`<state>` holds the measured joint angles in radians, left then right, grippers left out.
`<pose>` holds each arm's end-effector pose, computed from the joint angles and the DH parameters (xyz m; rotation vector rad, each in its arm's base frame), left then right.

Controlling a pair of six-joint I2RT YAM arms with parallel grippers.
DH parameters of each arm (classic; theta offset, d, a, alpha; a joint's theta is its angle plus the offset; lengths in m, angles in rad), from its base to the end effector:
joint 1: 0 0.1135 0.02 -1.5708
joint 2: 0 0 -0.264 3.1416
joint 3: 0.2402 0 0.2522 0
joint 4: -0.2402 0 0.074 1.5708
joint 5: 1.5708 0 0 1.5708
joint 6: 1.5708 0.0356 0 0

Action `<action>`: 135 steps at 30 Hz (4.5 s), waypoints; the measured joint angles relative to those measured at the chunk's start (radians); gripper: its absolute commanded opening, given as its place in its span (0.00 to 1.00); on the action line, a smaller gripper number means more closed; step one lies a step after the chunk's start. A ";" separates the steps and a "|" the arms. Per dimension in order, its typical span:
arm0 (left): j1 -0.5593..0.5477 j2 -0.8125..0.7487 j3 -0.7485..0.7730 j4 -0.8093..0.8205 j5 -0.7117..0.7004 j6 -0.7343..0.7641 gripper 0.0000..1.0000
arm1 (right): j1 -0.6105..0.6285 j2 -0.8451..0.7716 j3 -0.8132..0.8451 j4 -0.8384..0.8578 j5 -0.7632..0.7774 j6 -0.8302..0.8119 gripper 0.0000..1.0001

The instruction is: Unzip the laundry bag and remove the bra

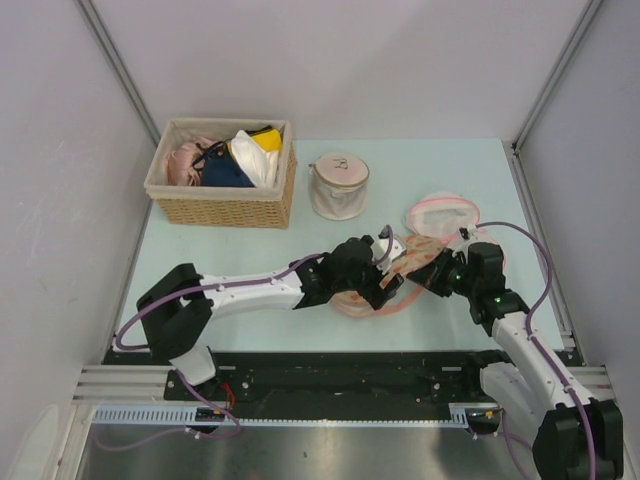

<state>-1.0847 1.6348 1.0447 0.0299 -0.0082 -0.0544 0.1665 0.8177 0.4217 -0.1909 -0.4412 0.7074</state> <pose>0.1715 -0.3240 0.2323 1.0814 1.9202 -0.6498 0.1720 0.0443 0.2082 0.3395 2.2334 0.9644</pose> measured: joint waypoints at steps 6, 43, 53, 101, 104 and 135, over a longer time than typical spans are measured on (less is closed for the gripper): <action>-0.024 0.026 0.004 0.064 -0.051 -0.043 0.95 | -0.010 0.009 0.000 0.001 -0.004 0.006 0.00; -0.052 0.008 -0.004 0.096 -0.159 -0.037 0.71 | -0.113 -0.032 0.000 -0.050 -0.072 -0.005 0.00; -0.063 0.019 0.010 0.075 -0.092 -0.051 1.00 | -0.123 -0.018 0.000 -0.039 -0.089 -0.003 0.00; -0.066 -0.087 -0.066 0.114 -0.250 0.135 0.00 | -0.428 0.285 0.024 0.180 -0.506 -0.045 0.00; -0.064 -0.135 -0.066 0.087 -0.212 0.187 0.01 | -0.426 0.299 0.026 0.206 -0.531 -0.041 0.00; 0.140 -0.386 -0.114 0.080 0.013 0.016 0.00 | -0.349 0.365 0.154 0.275 -0.402 -0.010 0.60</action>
<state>-0.9451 1.2484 0.9310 0.1101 0.0051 -0.0387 -0.1825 1.1831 0.5758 0.0841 -0.8429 0.6979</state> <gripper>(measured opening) 0.011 0.523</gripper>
